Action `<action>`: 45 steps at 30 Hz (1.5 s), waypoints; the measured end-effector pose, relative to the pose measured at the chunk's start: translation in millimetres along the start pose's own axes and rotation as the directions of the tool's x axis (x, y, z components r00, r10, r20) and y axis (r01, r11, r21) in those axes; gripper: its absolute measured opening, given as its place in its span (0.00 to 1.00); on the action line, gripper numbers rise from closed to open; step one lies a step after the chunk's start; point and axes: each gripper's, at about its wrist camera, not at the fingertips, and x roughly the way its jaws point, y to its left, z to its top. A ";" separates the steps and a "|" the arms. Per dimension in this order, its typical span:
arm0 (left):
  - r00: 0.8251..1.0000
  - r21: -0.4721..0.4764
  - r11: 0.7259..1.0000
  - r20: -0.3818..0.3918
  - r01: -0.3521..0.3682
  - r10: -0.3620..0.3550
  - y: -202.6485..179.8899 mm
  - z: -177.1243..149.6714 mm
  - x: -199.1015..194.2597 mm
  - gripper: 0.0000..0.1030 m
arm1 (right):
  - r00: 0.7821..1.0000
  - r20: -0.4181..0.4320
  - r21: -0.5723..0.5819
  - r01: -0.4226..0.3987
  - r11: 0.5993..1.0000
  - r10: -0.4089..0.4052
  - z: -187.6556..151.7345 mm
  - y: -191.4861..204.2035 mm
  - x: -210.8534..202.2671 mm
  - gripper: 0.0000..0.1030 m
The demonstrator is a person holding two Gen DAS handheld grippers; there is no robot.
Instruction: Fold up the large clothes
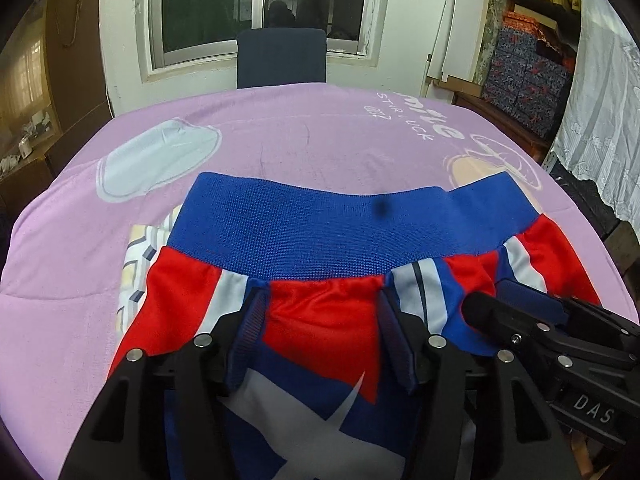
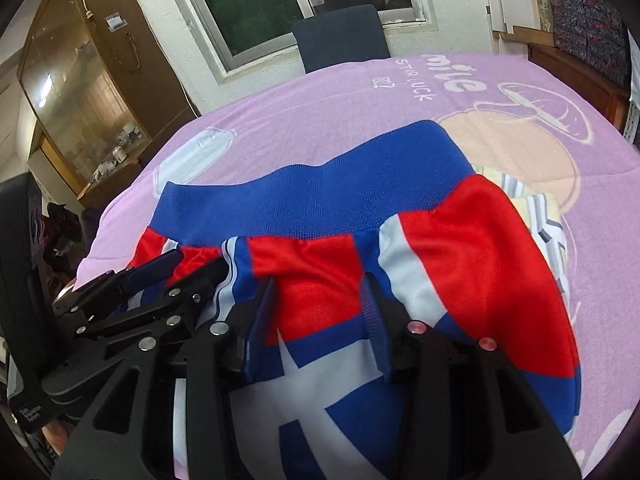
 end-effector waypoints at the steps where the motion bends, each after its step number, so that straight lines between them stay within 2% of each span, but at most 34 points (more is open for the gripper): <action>1: 1.000 -0.003 1.000 -0.001 -0.003 0.003 -0.3 -1.1 -1.6 0.57 | 1.000 0.004 0.001 -0.006 1.000 0.006 0.0 -1.4 -1.0 0.42; 6: 1.000 0.001 1.000 0.018 -0.005 0.005 -2.9 -17.0 -34.9 0.63 | 0.999 0.042 0.001 -0.033 0.999 0.033 -7.6 4.1 -35.2 0.44; 11: 0.999 -0.011 1.000 0.035 0.002 -0.001 1.8 -36.3 -64.1 0.68 | 0.990 0.066 0.032 -0.127 0.991 0.125 -30.2 13.2 -71.4 0.44; 15: 0.999 0.051 0.998 0.008 -0.049 0.049 -5.5 -51.4 -56.9 0.72 | 0.993 0.030 0.047 -0.113 0.992 0.112 -49.1 11.8 -72.9 0.46; 19: 0.992 0.121 0.985 0.016 -0.123 0.122 -19.6 -53.4 -50.3 0.74 | 0.993 -0.015 0.078 -0.119 0.990 0.120 -49.8 3.1 -57.1 0.46; 34: 0.990 0.112 0.984 0.012 -0.140 0.139 -17.7 -52.2 -47.9 0.83 | 0.995 0.005 0.055 -0.105 0.993 0.105 -55.0 10.1 -62.1 0.54; 38: 0.989 0.104 0.984 0.010 -0.147 0.146 -16.3 -51.8 -47.1 0.86 | 0.995 0.034 0.053 -0.095 0.994 0.093 -58.5 13.5 -71.4 0.61; 42: 0.989 0.108 0.983 0.012 -0.150 0.150 -15.0 -51.6 -47.7 0.86 | 0.995 0.073 0.048 -0.072 0.996 0.069 -67.4 16.3 -85.2 0.62; 45: 0.988 0.112 0.982 0.020 -0.154 0.153 -15.0 -51.1 -50.7 0.86 | 0.992 0.097 0.076 -0.086 0.993 0.078 -73.3 12.6 -95.5 0.62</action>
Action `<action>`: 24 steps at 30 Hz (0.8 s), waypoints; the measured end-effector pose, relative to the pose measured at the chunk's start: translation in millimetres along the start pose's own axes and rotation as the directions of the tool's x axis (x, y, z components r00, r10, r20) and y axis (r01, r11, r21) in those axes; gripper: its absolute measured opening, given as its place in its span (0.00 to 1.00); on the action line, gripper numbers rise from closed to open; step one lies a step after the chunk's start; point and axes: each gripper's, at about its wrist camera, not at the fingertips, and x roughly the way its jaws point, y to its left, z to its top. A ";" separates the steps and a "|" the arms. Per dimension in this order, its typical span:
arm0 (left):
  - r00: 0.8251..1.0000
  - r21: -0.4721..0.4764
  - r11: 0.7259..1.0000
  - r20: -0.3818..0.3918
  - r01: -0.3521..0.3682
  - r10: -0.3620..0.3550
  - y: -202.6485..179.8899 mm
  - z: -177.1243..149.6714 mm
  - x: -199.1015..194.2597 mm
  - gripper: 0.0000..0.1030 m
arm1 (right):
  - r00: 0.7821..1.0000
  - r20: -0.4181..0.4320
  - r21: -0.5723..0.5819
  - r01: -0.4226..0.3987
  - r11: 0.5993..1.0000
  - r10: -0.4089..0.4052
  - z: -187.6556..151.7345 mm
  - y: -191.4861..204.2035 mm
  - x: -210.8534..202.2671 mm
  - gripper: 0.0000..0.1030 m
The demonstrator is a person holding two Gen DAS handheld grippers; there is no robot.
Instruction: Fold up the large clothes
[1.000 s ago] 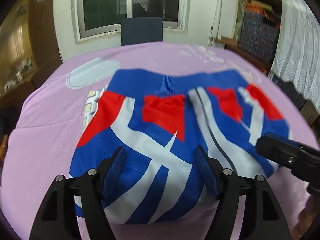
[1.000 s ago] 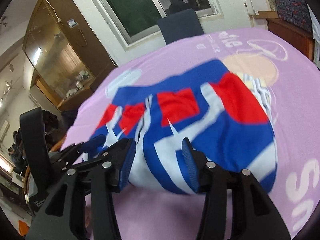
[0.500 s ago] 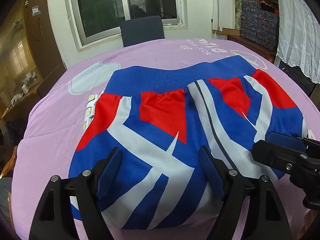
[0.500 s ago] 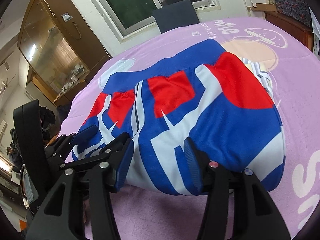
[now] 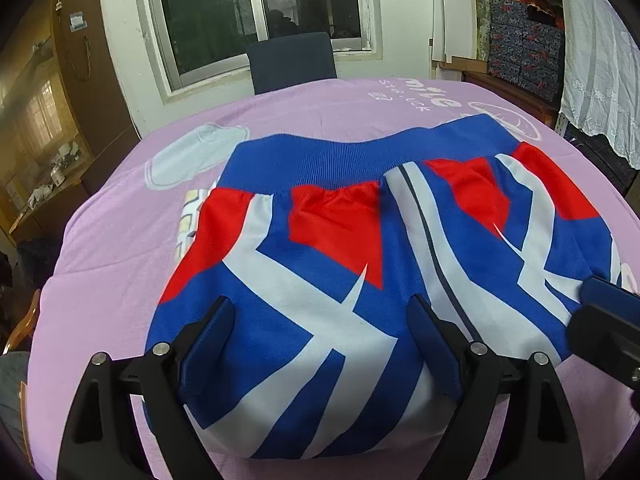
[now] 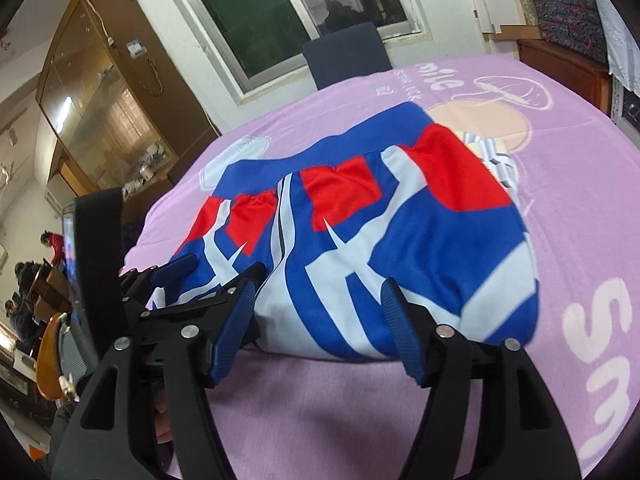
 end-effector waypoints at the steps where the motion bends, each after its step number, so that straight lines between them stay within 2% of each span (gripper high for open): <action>1: 1.000 0.000 1.000 0.006 0.003 -0.003 -0.5 1.2 -2.1 0.86 | 1.000 0.003 0.012 -0.007 1.000 0.007 -0.8 -2.0 -2.4 0.63; 6: 0.994 -0.012 0.997 0.087 0.073 -0.072 -5.0 16.8 -18.5 0.86 | 0.999 0.013 0.097 -0.038 0.995 0.037 -1.6 -18.9 -13.3 0.62; 8: 0.993 0.001 0.997 0.093 0.072 -0.071 -11.1 25.4 -16.7 0.86 | 0.999 0.007 0.139 -0.044 0.989 0.043 -1.8 -26.4 -16.3 0.63; 11: 0.994 -0.008 0.995 0.043 0.097 -0.097 -16.2 32.0 0.0 0.86 | 0.999 0.006 0.200 -0.047 0.979 0.047 -4.4 -37.5 -23.6 0.63; 13: 0.997 -0.006 0.997 0.000 0.072 -0.072 -17.4 29.2 16.8 0.89 | 0.999 0.009 0.243 -0.052 0.969 0.052 -6.7 -45.4 -29.7 0.63; 16: 0.999 0.023 0.998 0.011 0.052 -0.052 -19.4 24.8 18.7 0.90 | 0.999 0.003 0.290 -0.049 0.956 0.050 -12.5 -54.9 -35.4 0.63; 20: 0.998 0.015 0.998 0.010 0.057 -0.057 -17.4 21.9 18.4 0.92 | 0.997 -0.074 0.351 0.009 0.936 0.018 -28.9 -66.8 -30.9 0.63; 24: 0.998 -0.011 0.998 -0.005 0.067 -0.067 -12.8 22.0 22.3 0.97 | 0.996 -0.065 0.411 -0.022 0.912 0.054 -34.5 -77.3 -33.2 0.63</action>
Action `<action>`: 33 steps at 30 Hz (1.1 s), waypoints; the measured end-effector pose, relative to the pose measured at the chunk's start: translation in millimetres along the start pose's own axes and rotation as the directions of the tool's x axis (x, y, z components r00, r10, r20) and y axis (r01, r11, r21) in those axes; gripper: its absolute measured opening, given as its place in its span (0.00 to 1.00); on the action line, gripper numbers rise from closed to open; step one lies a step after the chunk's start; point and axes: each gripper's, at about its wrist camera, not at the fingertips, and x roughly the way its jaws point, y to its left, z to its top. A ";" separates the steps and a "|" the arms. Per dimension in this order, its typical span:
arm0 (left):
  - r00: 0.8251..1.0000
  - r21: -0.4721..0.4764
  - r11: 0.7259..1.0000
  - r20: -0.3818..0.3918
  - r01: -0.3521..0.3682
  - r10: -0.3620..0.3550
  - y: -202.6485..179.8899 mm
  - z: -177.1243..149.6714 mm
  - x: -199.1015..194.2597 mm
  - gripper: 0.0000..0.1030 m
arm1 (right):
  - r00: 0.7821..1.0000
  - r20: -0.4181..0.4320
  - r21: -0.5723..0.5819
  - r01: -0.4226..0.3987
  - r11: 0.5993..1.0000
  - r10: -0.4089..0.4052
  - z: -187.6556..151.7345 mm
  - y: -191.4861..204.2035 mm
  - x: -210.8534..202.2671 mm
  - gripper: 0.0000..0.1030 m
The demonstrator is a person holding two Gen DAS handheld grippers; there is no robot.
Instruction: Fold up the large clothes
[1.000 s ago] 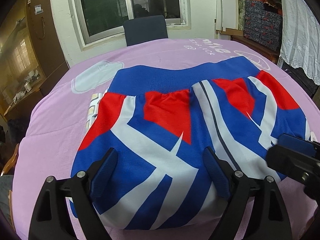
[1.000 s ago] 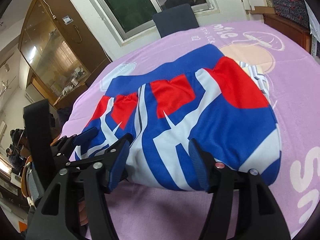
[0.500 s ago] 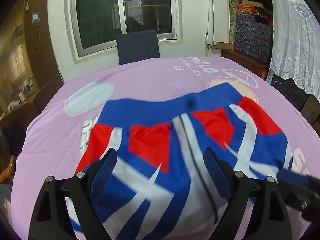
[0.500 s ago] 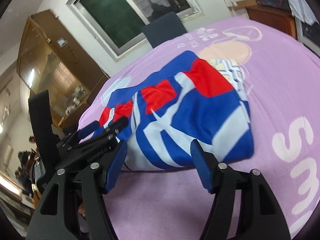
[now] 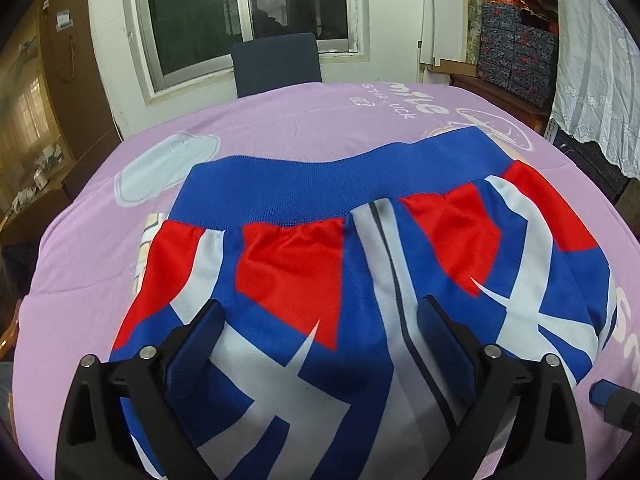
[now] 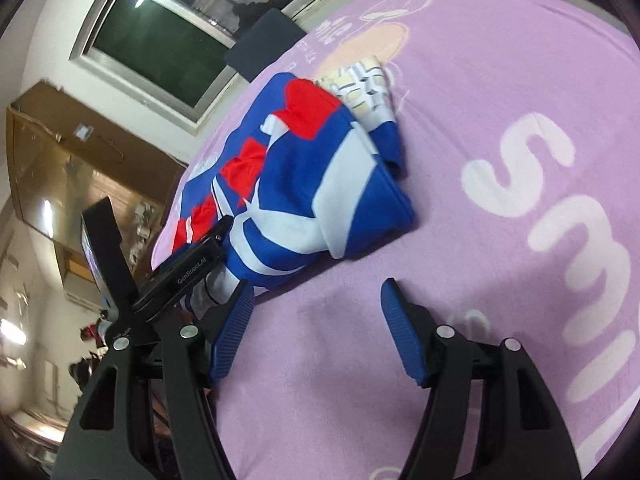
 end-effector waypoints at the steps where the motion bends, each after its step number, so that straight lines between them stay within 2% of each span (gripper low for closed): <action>1: 1.000 -0.004 1.000 -0.003 0.004 -0.004 2.9 -0.6 1.2 0.97 | 1.000 0.003 0.023 -0.007 1.000 0.007 2.2 -2.1 1.0 0.63; 10: 1.000 -0.003 1.000 -0.004 0.001 -0.001 2.7 -0.9 1.8 0.97 | 0.998 0.056 0.114 -0.038 0.993 0.032 29.4 -6.3 19.7 0.63; 23: 1.000 -0.005 1.000 -0.004 0.001 -0.001 3.0 -1.2 1.9 0.97 | 0.989 0.148 0.186 -0.019 0.982 -0.009 58.5 -0.8 45.0 0.62; 28: 1.000 -0.007 1.000 -0.005 0.001 -0.001 5.1 -2.1 3.4 0.97 | 0.984 0.173 0.186 0.009 0.983 -0.042 70.8 4.1 57.1 0.63; 33: 1.000 -0.008 1.000 -0.005 0.003 -0.003 6.2 -2.5 3.8 0.97 | 0.983 0.179 0.163 0.011 0.987 -0.041 80.0 3.3 62.9 0.62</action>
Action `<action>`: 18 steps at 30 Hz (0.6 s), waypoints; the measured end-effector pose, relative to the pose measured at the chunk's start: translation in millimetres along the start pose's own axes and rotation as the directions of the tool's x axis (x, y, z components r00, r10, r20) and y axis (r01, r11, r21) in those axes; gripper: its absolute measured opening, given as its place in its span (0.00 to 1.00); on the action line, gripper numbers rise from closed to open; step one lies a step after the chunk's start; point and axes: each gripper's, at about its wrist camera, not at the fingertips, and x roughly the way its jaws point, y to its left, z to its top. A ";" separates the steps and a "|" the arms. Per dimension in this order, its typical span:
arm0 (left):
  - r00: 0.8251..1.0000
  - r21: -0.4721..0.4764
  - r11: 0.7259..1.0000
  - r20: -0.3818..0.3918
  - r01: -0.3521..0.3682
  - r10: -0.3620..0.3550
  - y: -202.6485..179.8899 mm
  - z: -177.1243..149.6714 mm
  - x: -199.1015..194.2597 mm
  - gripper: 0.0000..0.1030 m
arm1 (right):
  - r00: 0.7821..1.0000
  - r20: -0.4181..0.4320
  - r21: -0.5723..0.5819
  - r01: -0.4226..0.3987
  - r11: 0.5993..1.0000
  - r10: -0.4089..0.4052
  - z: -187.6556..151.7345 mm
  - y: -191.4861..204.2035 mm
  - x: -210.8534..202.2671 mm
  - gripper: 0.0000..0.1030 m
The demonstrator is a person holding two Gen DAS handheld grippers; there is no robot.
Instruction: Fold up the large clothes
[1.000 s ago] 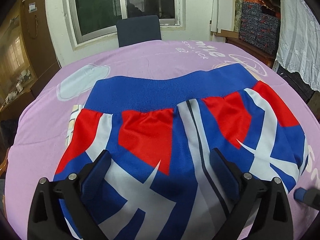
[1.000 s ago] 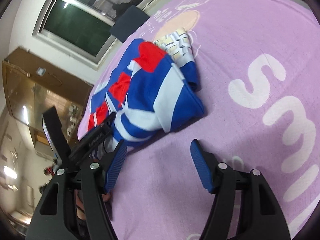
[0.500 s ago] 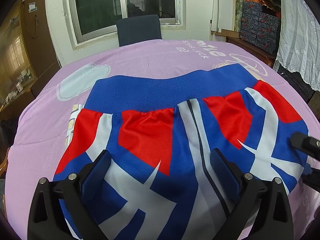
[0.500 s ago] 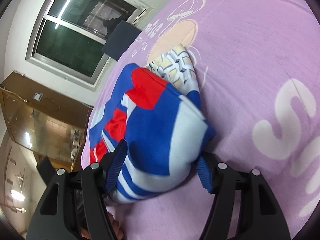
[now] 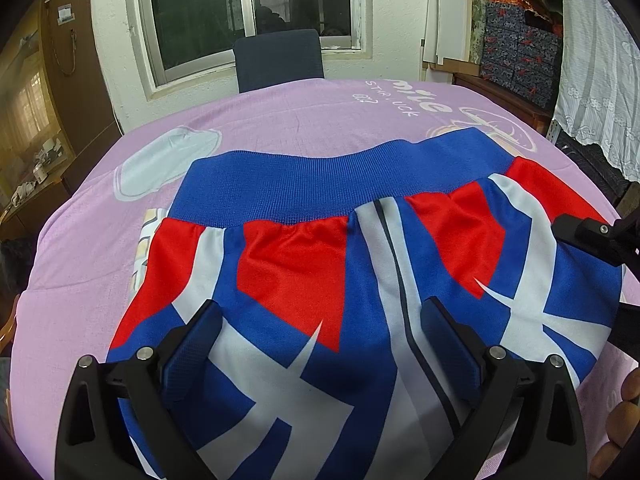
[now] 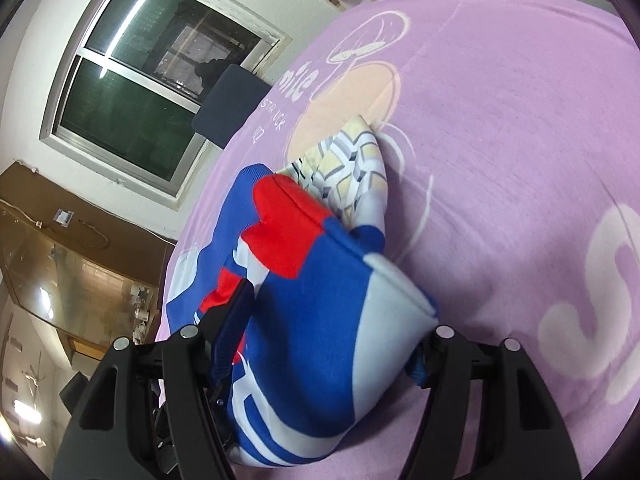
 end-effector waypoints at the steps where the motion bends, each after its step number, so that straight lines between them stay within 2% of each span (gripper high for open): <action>1: 1.000 0.000 1.000 0.000 0.000 0.000 -0.7 0.5 -0.2 0.97 | 1.000 -0.002 -0.005 0.000 1.000 0.000 -0.4 -0.5 -0.5 0.61; 5: 1.000 -0.007 1.000 0.008 0.001 -0.001 3.4 0.5 -2.2 0.97 | 1.000 -0.011 -0.036 -0.001 0.999 0.001 -14.2 -5.3 -14.1 0.59; 8: 0.998 -0.008 0.999 0.029 -0.048 0.048 7.5 0.8 -7.3 0.97 | 1.000 -0.010 -0.056 0.002 0.998 -0.002 -22.9 -4.7 -19.8 0.58; 13: 0.998 -0.068 0.996 0.036 -0.052 0.055 26.9 11.8 -6.2 0.97 | 1.000 0.006 -0.055 0.011 0.998 -0.011 -21.3 -2.2 -16.6 0.57; 15: 1.000 -0.125 0.992 -0.022 -0.008 0.005 36.9 15.9 10.5 0.97 | 1.000 0.016 -0.035 0.016 0.999 -0.016 -13.6 -1.5 -8.4 0.52; 16: 0.999 -0.155 0.988 -0.045 0.019 -0.026 40.6 15.9 16.5 0.97 | 1.000 0.017 -0.025 0.013 1.000 -0.013 -9.9 -2.9 -5.2 0.46; 17: 0.999 -0.164 0.986 -0.044 0.023 -0.031 41.6 16.1 17.0 0.97 | 1.000 0.014 -0.016 0.010 1.000 -0.010 -7.1 -4.9 -2.6 0.39; 18: 0.999 -0.148 0.989 -0.043 0.017 -0.024 40.4 15.6 16.4 0.97 | 1.000 0.013 -0.006 0.004 1.000 -0.004 -5.0 -7.7 -1.0 0.37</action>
